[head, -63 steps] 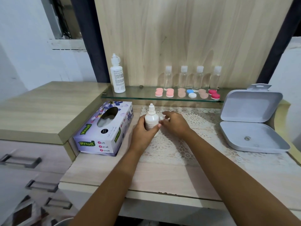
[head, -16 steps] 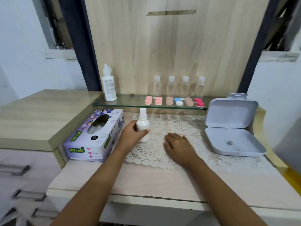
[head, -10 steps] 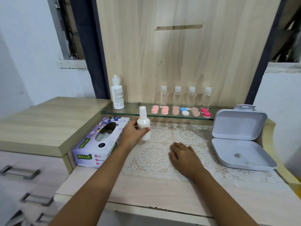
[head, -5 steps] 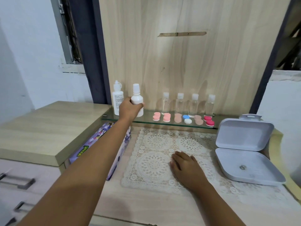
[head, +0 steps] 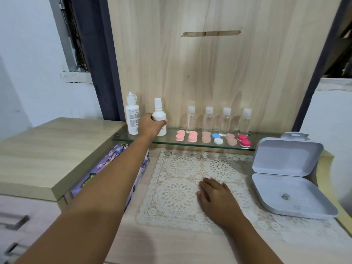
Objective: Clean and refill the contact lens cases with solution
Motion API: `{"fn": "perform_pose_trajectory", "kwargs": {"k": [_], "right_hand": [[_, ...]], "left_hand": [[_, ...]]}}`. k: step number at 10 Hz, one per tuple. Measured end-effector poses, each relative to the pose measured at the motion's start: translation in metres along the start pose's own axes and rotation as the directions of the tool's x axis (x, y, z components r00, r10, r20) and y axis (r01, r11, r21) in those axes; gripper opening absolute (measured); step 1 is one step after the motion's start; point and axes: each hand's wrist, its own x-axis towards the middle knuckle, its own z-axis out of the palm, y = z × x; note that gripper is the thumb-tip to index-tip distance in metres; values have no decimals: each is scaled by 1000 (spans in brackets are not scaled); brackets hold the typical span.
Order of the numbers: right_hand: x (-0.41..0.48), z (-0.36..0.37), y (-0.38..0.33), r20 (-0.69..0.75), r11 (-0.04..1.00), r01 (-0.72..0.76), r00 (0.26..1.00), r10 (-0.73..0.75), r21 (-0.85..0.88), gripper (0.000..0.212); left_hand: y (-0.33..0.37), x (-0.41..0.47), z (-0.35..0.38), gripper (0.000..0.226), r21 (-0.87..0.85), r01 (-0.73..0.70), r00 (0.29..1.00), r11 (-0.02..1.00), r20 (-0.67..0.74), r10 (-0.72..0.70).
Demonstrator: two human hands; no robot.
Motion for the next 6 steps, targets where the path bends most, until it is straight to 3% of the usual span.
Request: {"fn": "perform_pose_trajectory", "kwargs": {"k": [3,4,6], "right_hand": [[-1,-1,-2,0,1000,-1,1000,1,-8,57],[-1,-5,-3,48,1000,-14,999,15,-13,46],[-2,-5,-2,80,999,-27,996,30,-29,44]], "left_hand": [[-5,-1,2,46,15,-16,1000,1000,25,16],[-4,-2,0,46,-2,0,999,1000,51,0],[0,-11,-5,42,-32,-30,1000,999,8,30]]}}
